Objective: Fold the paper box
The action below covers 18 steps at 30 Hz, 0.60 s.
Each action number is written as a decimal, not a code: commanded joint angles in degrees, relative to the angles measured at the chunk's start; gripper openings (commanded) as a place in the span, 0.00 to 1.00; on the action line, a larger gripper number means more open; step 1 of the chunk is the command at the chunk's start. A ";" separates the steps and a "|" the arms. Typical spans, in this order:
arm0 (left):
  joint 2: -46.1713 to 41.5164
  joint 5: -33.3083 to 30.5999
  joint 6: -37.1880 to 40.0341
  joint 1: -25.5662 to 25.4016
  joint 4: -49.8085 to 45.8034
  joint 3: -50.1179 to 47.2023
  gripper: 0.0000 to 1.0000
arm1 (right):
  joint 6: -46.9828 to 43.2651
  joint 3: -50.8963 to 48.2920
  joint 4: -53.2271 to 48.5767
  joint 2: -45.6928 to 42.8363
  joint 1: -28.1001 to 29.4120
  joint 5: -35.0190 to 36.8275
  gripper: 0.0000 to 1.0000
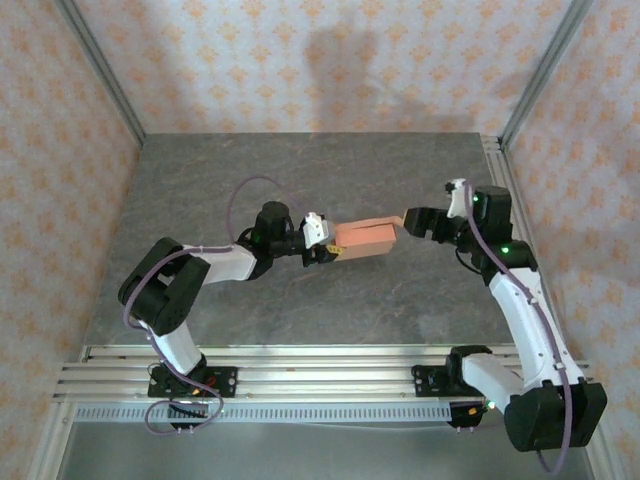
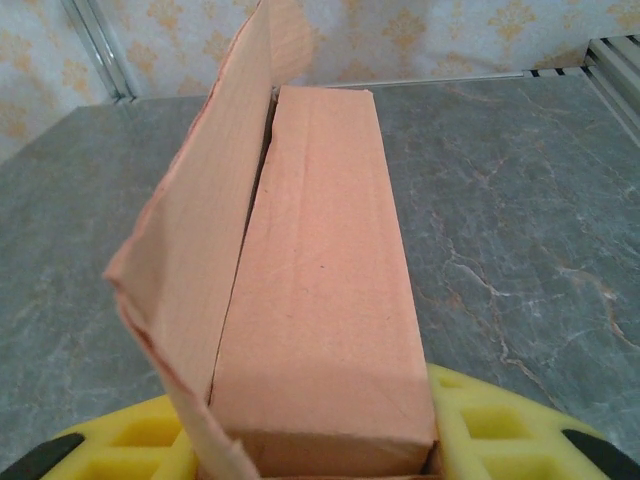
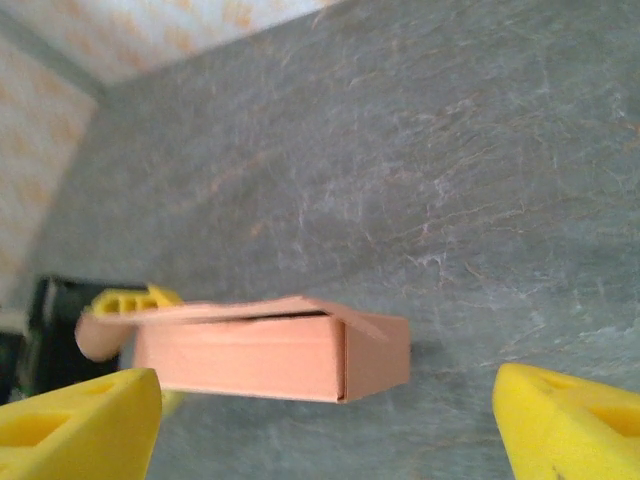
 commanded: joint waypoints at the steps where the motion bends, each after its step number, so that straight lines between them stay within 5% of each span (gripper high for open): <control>1: 1.49 1.76 -3.29 0.34 4.05 -1.26 0.41 | -13.37 -0.10 -2.56 0.97 1.95 3.06 0.85; 18: 0.53 4.83 -1.30 2.72 -1.22 -1.88 0.38 | -46.13 13.81 -17.85 20.85 2.61 -3.97 0.54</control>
